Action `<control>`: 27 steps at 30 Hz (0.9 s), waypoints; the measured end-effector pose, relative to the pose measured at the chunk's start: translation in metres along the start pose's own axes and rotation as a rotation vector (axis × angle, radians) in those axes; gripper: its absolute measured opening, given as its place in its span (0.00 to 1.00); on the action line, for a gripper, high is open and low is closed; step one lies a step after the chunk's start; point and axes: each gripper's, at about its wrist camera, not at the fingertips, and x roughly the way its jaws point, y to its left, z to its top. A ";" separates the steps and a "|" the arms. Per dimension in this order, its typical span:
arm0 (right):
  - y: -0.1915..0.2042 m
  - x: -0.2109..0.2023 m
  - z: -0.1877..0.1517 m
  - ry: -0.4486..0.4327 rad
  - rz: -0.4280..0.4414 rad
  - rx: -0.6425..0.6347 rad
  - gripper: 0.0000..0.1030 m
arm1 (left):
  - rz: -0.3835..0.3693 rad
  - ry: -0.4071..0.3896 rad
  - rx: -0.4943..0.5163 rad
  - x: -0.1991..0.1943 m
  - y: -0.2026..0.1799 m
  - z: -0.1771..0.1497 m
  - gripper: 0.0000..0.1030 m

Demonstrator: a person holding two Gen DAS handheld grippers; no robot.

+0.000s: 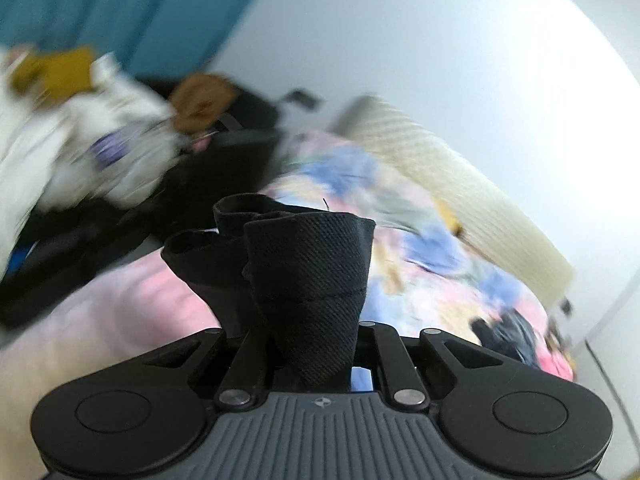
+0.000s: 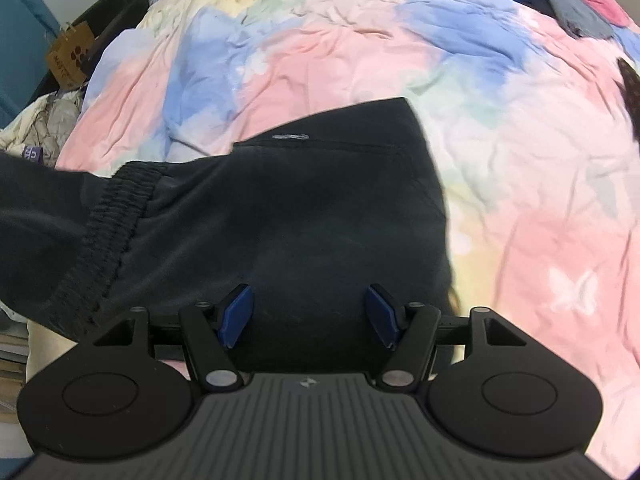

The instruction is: Fold clothes

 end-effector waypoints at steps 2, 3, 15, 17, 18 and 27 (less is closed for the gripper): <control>-0.014 -0.006 -0.006 -0.012 0.004 0.025 0.63 | -0.033 0.004 0.082 0.004 -0.037 -0.002 0.11; -0.021 -0.008 -0.009 -0.019 0.008 0.037 0.63 | -0.049 0.006 0.123 0.006 -0.055 -0.003 0.11; -0.118 -0.015 -0.042 -0.065 0.047 0.227 0.63 | -0.145 0.184 0.529 0.041 -0.237 -0.148 0.11; -0.135 -0.014 -0.048 -0.065 0.055 0.257 0.63 | -0.140 0.256 0.592 0.054 -0.249 -0.192 0.11; -0.144 -0.014 -0.052 -0.065 0.059 0.271 0.63 | -0.129 0.293 0.624 0.064 -0.250 -0.213 0.11; -0.191 -0.013 -0.051 -0.072 0.264 0.387 0.63 | -0.016 0.399 0.760 0.078 -0.235 -0.316 0.16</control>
